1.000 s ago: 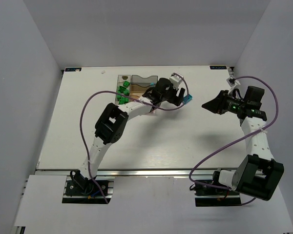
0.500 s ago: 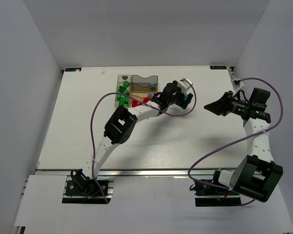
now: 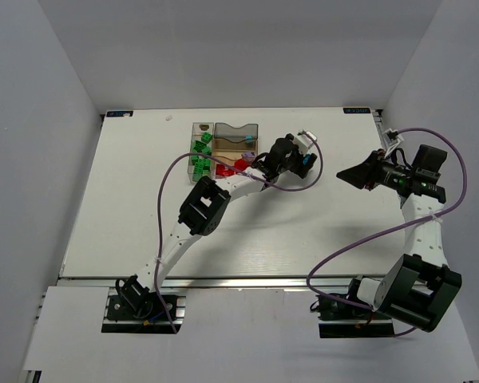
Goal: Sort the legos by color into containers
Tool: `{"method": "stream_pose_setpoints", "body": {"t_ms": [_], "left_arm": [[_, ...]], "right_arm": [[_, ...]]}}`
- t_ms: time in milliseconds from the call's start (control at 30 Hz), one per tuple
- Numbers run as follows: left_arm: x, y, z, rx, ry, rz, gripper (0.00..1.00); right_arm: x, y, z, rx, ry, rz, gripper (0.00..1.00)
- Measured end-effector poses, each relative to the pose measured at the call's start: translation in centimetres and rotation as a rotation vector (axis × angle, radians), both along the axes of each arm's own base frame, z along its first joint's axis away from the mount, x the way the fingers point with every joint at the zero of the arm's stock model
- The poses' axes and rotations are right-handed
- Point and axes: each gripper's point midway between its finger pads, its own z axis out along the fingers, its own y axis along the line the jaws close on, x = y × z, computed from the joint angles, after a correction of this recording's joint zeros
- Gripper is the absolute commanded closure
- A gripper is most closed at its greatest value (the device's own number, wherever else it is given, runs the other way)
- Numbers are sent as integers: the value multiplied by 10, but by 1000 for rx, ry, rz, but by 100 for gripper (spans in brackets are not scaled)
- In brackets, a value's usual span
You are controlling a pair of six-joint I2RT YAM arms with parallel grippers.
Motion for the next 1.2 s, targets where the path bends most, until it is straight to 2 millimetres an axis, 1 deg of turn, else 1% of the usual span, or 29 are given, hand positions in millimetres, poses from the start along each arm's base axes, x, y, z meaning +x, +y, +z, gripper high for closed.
{"method": "stream_pose_setpoints", "body": {"t_ms": [67,100,200,300,433,467,567,700,800,867,933,1000,1100,1200], "left_arm": [[2,-1,0,-5,-2,5,15],[2,-1,-2,-3,-1,9,19],[3,1,-4,5,6,16,24],[3,2,-5,7,6,22,31],[4,3,-6,13,9,31,47],[4,4,-6,14,10,34,56],[5,5,-6,15,9,40,69],[5,6,-6,5,6,46,75],[4,14,-5,-4,24,59,76],[2,19,-1,-8,35,68,77],[4,25,10,-18,33,79,79],[10,31,29,-37,16,101,81],[23,45,68,-77,-20,151,84],[38,66,113,-128,-57,223,86]], "right_arm": [[0,-1,0,2,-1,-2,59],[0,-1,1,3,-1,-2,59],[0,-3,1,7,-2,-4,59],[-1,-4,2,10,-3,-5,59],[-1,-4,3,15,-5,-3,59],[-1,-5,3,15,-6,-4,59],[-2,-5,3,16,-8,-5,59],[-2,-6,3,16,-8,-8,59],[-3,-6,3,17,-8,-9,59],[-3,-7,3,16,-8,-12,58],[-3,-7,3,16,-9,-14,59],[-4,-7,4,16,-10,-15,58],[-4,-7,3,15,-12,-15,58],[-5,-6,1,18,-5,-15,59]]}}
